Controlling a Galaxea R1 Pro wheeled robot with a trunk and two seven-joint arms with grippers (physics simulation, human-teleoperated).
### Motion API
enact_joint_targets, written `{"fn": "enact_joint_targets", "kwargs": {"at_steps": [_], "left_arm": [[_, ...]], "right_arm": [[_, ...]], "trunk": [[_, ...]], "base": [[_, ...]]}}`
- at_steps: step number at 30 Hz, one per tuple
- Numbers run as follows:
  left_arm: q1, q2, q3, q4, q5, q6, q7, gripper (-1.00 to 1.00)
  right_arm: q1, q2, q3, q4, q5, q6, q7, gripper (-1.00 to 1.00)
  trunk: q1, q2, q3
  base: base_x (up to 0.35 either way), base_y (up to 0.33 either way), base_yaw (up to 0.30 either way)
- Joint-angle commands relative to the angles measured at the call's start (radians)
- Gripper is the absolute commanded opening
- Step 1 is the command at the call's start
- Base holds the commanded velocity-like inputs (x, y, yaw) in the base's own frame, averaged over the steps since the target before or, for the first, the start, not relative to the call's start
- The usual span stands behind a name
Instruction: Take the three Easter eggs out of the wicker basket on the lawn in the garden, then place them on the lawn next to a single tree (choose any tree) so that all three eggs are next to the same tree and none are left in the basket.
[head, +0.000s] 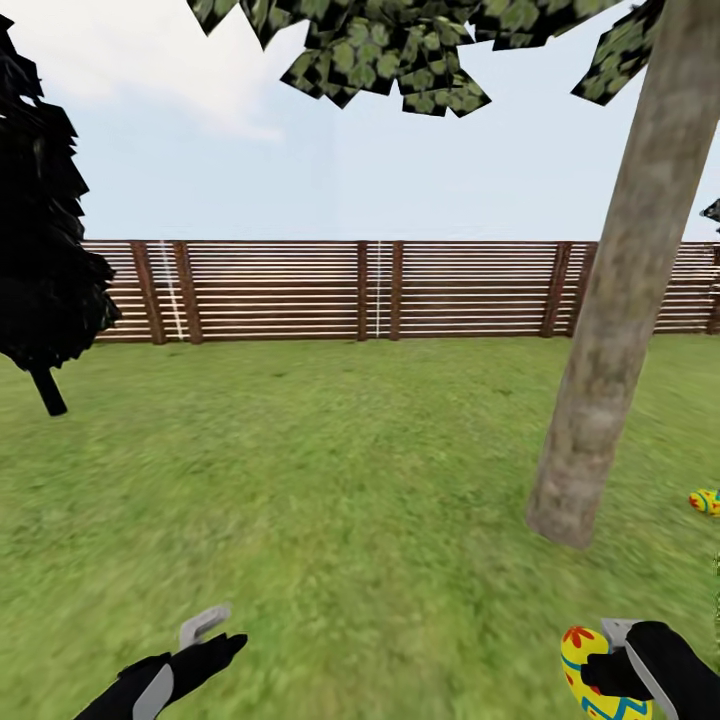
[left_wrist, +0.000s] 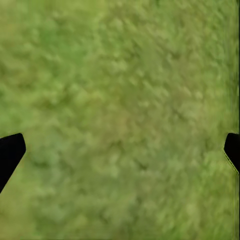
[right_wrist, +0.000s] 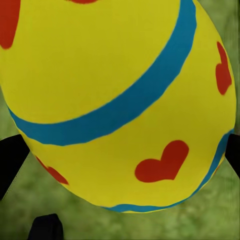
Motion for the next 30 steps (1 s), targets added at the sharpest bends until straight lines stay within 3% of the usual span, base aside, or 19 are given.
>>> {"fn": "enact_joint_targets", "kwargs": {"at_steps": [1, 17, 30], "left_arm": [[0.0, -0.002, 0.006, -0.002, 0.007, 0.009, -0.003, 1.0], [0.0, -0.005, 0.005, -0.002, 0.005, 0.009, -0.002, 1.0], [0.0, -0.006, 0.004, -0.002, 0.004, 0.009, -0.002, 1.0]], "right_arm": [[-0.001, -0.001, 0.001, -0.001, -0.004, 0.005, 0.001, -1.0], [-0.001, -0.001, -0.001, 0.0, -0.006, 0.005, 0.001, -1.0], [-0.001, -0.006, -0.001, 0.0, -0.009, 0.005, 0.001, -1.0]], "trunk": [[0.001, -0.001, -0.001], [0.001, -0.001, -0.001], [0.001, -0.001, -0.001]], "base": [[0.321, 0.132, -0.268], [0.323, 0.124, -0.268], [0.336, 0.006, -0.268]]}}
